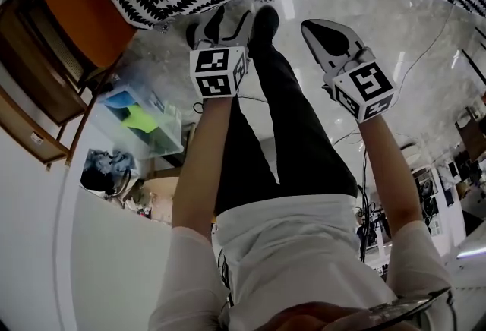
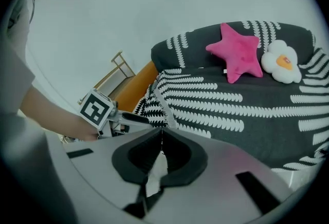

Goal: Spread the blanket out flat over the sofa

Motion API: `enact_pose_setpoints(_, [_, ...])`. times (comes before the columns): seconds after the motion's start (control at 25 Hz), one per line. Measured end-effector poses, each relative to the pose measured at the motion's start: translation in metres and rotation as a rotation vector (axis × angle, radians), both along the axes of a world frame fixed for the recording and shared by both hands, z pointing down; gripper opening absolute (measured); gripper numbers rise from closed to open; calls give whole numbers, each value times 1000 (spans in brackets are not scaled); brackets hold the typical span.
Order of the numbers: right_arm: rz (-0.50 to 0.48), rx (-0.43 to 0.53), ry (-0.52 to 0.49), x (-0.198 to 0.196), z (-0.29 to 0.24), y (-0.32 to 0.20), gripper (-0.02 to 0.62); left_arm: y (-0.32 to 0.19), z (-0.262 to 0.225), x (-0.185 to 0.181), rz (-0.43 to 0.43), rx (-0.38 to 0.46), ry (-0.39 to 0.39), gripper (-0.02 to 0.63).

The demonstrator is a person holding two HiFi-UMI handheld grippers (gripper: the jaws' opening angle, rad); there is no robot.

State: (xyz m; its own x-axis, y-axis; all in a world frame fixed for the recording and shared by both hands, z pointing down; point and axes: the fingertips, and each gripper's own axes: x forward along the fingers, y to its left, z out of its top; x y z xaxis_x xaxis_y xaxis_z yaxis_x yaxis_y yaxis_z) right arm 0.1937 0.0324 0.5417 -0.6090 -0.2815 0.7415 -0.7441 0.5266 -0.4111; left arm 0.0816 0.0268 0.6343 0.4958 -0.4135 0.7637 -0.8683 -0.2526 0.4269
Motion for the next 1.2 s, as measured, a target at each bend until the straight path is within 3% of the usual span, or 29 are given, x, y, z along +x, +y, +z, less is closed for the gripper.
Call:
enact_pose_setpoints(0.24, [-1, -11, -5, 5, 31, -8, 6, -11, 51, 13, -37, -69, -3, 232])
enact_pose_setpoints(0.4, [18, -27, -6, 14, 51, -8, 6, -13, 86, 26, -5, -119, -39, 232])
enact_pose_setpoints(0.8, [47, -53, -12, 38, 83, -6, 6, -32, 135, 33, -76, -205, -135, 233])
enact_pose_setpoints(1.04, [73, -58, -10, 48, 93, -4, 6, -37, 158, 28, -134, -285, -264, 228])
enact_pose_setpoints(1.2, [84, -67, -7, 49, 103, -1, 6, -38, 168, 15, -170, -290, -343, 155])
